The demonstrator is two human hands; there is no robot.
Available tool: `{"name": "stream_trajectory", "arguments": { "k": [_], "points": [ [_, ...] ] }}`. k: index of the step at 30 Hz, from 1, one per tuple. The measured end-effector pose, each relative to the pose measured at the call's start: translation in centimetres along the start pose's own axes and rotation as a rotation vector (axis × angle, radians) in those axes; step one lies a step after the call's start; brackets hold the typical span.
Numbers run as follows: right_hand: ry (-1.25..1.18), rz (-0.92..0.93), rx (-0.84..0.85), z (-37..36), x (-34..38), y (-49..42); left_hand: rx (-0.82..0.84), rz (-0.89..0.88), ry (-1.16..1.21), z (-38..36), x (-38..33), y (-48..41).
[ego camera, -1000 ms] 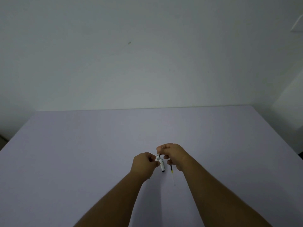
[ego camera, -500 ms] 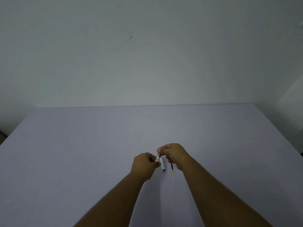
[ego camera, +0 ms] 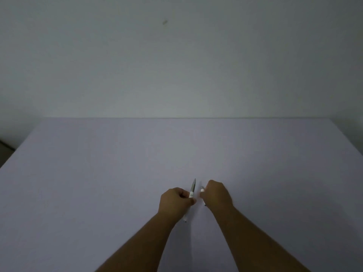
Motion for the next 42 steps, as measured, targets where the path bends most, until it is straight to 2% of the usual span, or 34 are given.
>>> {"name": "stream_trajectory", "arguments": {
  "k": [5, 8, 11, 15, 17, 28, 42],
  "points": [
    [0.022, 0.010, -0.040, -0.5, 0.3, -0.2, 0.005, 0.015, 0.024, 0.0, 0.0, -0.2],
    [-0.075, -0.022, -0.038, 0.3, 0.2, -0.3, 0.006, 0.023, 0.029, 0.1, 0.0, -0.2],
    [-0.407, -0.033, -0.052, 2.0, -0.1, -0.9, 0.005, 0.020, 0.022, 0.3, -0.3, 0.0],
    [-1.061, -0.113, 0.025, 3.1, -0.6, -1.3, 0.018, 0.022, 0.027, 0.0, -0.8, 0.4],
    [-1.177, -0.097, 0.051, 3.7, -0.3, -1.1, 0.027, 0.023, 0.035, -0.3, -0.9, 0.7],
    [-1.064, 0.084, 0.198, 4.3, 0.7, 2.8, 0.027, -0.013, 0.053, -0.9, -1.9, 2.3],
    [-1.000, 0.118, 0.221, 4.1, 0.4, 3.8, 0.025, -0.015, 0.060, -1.3, -1.9, 2.9]
  ]
}}
Point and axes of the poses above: each hand's wrist, its own y-axis away from the middle knuckle, its own z-axis out of the back of the hand, x = y × z, the point moved 7 cm from there along -y, towards the middle knuckle, and after that the axes turned 15 degrees about y, right-handed, at the moved point
